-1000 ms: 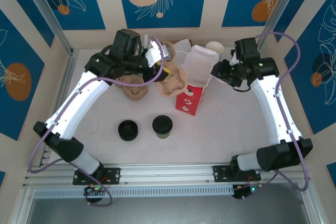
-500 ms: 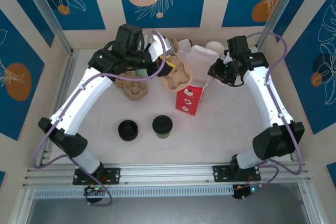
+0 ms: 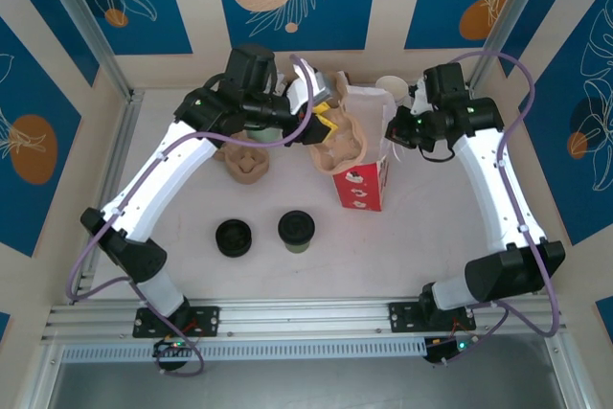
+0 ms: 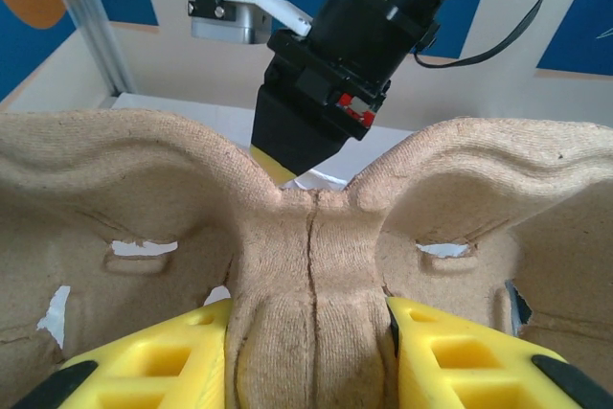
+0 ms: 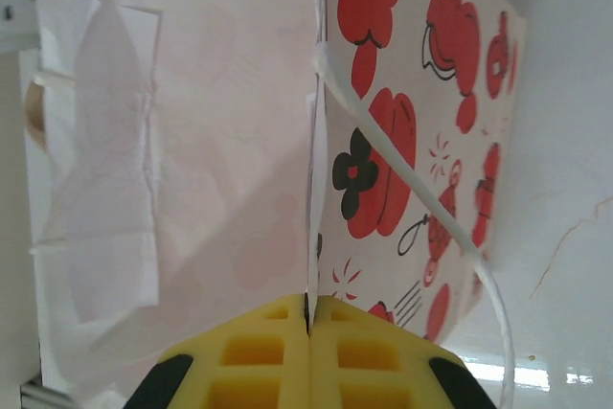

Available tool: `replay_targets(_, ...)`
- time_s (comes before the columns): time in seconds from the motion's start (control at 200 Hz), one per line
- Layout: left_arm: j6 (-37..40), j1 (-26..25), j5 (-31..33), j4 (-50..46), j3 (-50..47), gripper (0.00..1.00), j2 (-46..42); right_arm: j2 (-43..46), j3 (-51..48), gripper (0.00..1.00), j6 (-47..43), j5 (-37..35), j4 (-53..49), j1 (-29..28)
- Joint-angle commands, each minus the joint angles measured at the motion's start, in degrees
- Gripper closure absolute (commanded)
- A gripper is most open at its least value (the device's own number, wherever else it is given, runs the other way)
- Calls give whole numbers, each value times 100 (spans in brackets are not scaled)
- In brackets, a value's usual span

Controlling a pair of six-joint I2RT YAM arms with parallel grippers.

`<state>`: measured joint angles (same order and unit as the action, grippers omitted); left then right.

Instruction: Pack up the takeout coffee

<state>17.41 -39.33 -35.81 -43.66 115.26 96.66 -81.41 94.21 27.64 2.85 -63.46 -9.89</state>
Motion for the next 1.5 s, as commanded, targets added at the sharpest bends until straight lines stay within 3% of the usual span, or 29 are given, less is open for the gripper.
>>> replay_targets(0.0,-207,-121,-409,143,214,64,155,261,141,100,-500,382,-335,-123)
replay_targets(0.655,-45,-234,-1151,-480,221,64,991,870,-523,100,-1305,646,-351,-618)
replay_targets(1.495,423,-232,-1289,-780,-250,65,1080,1039,-668,100,-1375,451,-663,-424)
